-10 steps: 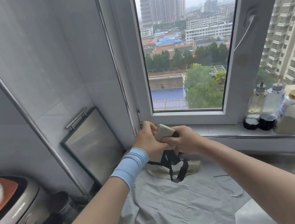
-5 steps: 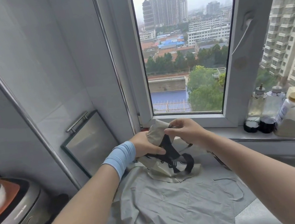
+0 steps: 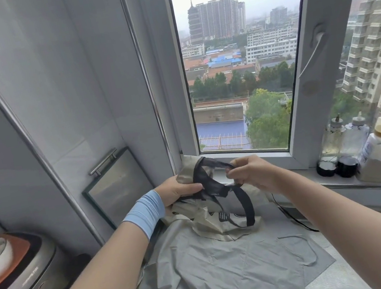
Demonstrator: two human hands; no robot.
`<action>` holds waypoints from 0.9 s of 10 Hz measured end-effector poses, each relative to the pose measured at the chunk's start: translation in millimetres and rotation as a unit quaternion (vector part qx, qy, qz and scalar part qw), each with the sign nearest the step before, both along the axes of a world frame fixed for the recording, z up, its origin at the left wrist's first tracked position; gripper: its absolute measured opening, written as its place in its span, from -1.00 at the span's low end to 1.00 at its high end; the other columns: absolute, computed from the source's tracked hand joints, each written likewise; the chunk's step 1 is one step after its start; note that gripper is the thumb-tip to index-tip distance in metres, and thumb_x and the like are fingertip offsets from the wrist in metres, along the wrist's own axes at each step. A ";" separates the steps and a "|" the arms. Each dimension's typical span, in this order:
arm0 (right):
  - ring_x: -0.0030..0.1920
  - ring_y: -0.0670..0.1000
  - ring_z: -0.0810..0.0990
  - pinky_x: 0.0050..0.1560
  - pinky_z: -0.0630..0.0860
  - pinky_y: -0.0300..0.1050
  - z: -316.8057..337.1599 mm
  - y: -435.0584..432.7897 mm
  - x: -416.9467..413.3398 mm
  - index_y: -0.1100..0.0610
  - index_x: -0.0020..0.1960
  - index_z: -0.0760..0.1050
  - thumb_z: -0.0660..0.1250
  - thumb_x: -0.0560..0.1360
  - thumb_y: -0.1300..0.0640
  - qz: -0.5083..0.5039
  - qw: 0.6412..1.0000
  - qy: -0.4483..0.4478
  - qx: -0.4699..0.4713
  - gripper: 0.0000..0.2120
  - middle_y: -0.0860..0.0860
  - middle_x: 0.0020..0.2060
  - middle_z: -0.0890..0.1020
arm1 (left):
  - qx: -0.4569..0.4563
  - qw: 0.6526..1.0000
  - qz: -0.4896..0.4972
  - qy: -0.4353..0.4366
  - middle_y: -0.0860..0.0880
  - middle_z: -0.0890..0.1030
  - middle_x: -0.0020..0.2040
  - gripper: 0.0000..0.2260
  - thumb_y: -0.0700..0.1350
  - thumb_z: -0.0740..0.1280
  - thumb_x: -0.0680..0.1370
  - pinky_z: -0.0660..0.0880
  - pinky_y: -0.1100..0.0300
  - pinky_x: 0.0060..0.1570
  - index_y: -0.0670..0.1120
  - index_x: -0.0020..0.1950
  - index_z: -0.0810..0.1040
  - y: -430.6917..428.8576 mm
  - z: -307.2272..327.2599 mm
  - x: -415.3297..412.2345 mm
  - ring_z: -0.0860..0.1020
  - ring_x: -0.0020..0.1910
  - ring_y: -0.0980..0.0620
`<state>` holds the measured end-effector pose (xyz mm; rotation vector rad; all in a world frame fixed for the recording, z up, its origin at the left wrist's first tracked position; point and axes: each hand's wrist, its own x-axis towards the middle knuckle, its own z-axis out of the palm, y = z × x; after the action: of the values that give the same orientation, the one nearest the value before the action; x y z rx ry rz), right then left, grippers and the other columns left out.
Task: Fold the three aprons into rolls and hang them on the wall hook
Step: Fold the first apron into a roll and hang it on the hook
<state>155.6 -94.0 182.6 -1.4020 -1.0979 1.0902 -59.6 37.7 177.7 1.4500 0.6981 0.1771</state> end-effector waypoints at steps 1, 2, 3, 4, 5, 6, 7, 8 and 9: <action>-0.32 0.10 0.45 -0.03 0.44 -0.03 8.9 -3.6 -8.4 0.24 -0.25 0.45 0.13 0.37 0.19 0.070 0.979 0.191 0.016 -0.84 0.09 -0.46 0.45 | 0.042 0.997 0.052 0.041 -0.17 0.68 -0.07 -0.58 -0.15 0.58 0.29 0.57 0.12 -0.30 -0.15 0.10 0.57 3.1 -4.8 -0.2 0.65 -0.23 -0.09; -0.27 0.14 0.55 0.04 0.47 0.01 14.6 4.1 -21.5 0.24 -0.23 0.48 0.09 0.42 0.31 0.095 0.982 0.157 0.043 -0.81 0.13 -0.40 0.57 | 0.146 0.979 0.087 0.110 -0.08 0.70 -0.03 -0.39 0.03 0.63 0.07 0.62 -0.01 -0.01 -0.08 0.07 0.60 6.7 -12.5 8.4 0.67 -0.07 -0.08; -0.19 0.15 0.61 0.09 0.50 0.13 19.4 17.0 -33.6 0.25 -0.11 0.54 0.11 0.50 0.44 0.068 0.992 0.094 0.055 -0.74 0.18 -0.22 0.64 | 0.256 0.948 0.089 0.167 -0.03 0.66 -0.01 -0.29 0.13 0.57 -0.01 0.60 0.07 0.02 -0.05 0.09 0.54 3.5 -10.8 16.4 0.63 -0.05 -0.01; -0.10 0.11 0.65 0.08 0.54 0.08 23.6 29.0 -41.1 0.22 0.02 0.62 0.17 0.54 0.41 0.026 0.998 0.038 0.050 -0.73 0.16 -0.10 0.70 | 0.299 0.932 0.042 0.199 0.00 0.59 0.02 -0.26 0.11 0.58 0.09 0.58 0.08 -0.04 -0.01 0.17 0.37 -6.9 -1.2 21.3 0.59 -0.02 0.00; -0.19 0.00 0.58 -0.08 0.53 -0.12 22.5 38.3 -48.8 0.17 0.00 0.68 0.28 0.56 0.29 -0.010 0.993 -0.108 0.043 -0.81 0.04 -0.14 0.68 | 0.360 0.912 0.011 0.196 0.04 0.56 0.02 -0.19 0.11 0.52 0.10 0.58 0.04 -0.01 0.04 0.27 0.28 -10.2 0.1 23.8 0.58 -0.02 0.01; -0.33 -0.04 0.49 -0.33 0.47 -0.29 20.5 43.8 -54.5 0.23 0.02 0.68 0.38 0.52 0.28 -0.072 0.985 -0.152 0.023 -0.87 0.04 -0.23 0.62 | 0.343 0.929 -0.012 0.136 0.08 0.61 0.05 -0.27 0.12 0.52 0.13 0.58 0.05 0.07 0.11 0.26 0.39 -6.3 -1.9 21.4 0.60 0.02 0.04; -0.29 -0.04 0.55 -0.20 0.54 -0.21 16.9 51.8 -59.1 0.27 -0.04 0.69 0.47 0.45 0.31 -0.087 0.984 -0.155 0.024 -0.90 0.13 -0.18 0.65 | 0.312 0.943 0.010 0.116 -0.05 0.63 0.09 -0.58 0.11 0.42 0.36 0.53 0.05 0.16 0.02 0.16 0.47 -1.1 -7.1 24.2 0.59 0.09 -0.03; -0.34 -0.09 0.54 -0.18 0.53 -0.15 14.9 60.4 -63.4 0.23 -0.15 0.70 0.54 0.37 0.25 -0.105 0.972 -0.208 0.010 -0.93 0.07 -0.24 0.65 | 0.310 0.948 -0.018 0.069 -0.09 0.59 -0.09 -0.84 -0.09 0.18 0.54 0.49 0.15 0.08 -0.04 0.08 0.46 5.3 -13.4 28.3 0.54 0.04 -0.06; -0.46 -0.07 0.52 -0.35 0.51 -0.20 16.7 64.1 -64.6 0.18 -0.14 0.70 0.56 0.35 0.18 -0.135 0.971 -0.198 -0.011 -0.88 -0.04 -0.36 0.61 | 0.190 0.981 0.011 -0.035 0.00 0.29 -0.50 -0.81 -0.23 0.07 0.50 0.29 0.32 -0.46 -0.04 -0.28 0.32 -4.5 -8.0 26.7 0.36 -0.47 0.10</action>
<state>91.0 -29.9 199.3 -1.7783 -1.1295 0.6434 -32.9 33.2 169.7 1.7918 0.6457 0.3927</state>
